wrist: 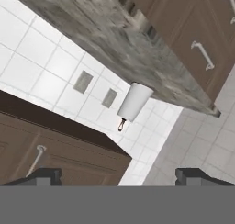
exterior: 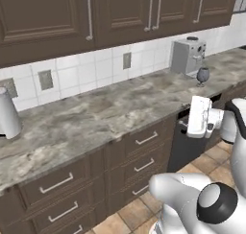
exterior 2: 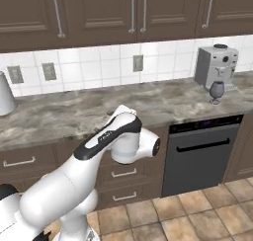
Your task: Retrieve the wine glasses from the counter and place one next to each plate.
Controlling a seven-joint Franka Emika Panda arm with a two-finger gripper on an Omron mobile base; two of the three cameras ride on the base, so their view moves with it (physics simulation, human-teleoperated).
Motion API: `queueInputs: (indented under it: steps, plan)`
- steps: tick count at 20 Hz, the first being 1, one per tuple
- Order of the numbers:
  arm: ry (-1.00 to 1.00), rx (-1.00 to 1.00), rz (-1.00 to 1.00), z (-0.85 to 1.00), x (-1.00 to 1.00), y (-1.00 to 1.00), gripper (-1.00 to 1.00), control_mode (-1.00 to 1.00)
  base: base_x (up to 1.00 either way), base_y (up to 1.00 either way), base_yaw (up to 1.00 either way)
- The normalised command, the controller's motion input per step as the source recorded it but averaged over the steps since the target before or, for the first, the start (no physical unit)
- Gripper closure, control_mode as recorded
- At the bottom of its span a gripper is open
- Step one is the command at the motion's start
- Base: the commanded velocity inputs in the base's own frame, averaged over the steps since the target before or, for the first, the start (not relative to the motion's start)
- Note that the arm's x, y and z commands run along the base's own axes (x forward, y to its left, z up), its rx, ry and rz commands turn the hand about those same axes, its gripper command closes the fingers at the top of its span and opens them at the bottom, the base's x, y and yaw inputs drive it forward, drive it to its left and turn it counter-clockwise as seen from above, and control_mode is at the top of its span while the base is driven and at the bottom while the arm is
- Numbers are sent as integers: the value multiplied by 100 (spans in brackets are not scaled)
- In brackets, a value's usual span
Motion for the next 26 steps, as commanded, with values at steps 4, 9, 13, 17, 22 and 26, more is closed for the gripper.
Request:
queueInputs:
  steps: [4, 9, 13, 17, 22, 26]
  plan:
    - [0, 0, 0, 0, 0, 0, -100, 100, 96, -100, -3]
    - [0, 0, 0, 0, 0, 0, -100, 100, 93, -100, 0]
    - [0, 0, 0, 0, 0, 0, -100, 100, 94, -100, 0]
    - [0, 0, 0, 0, 0, 0, -100, 100, 71, -100, 4]
    - [0, 0, 0, 0, 0, 0, -100, 100, 5, -100, 18]
    - [0, 0, 0, 0, 0, 0, -100, 100, 42, -77, 6]
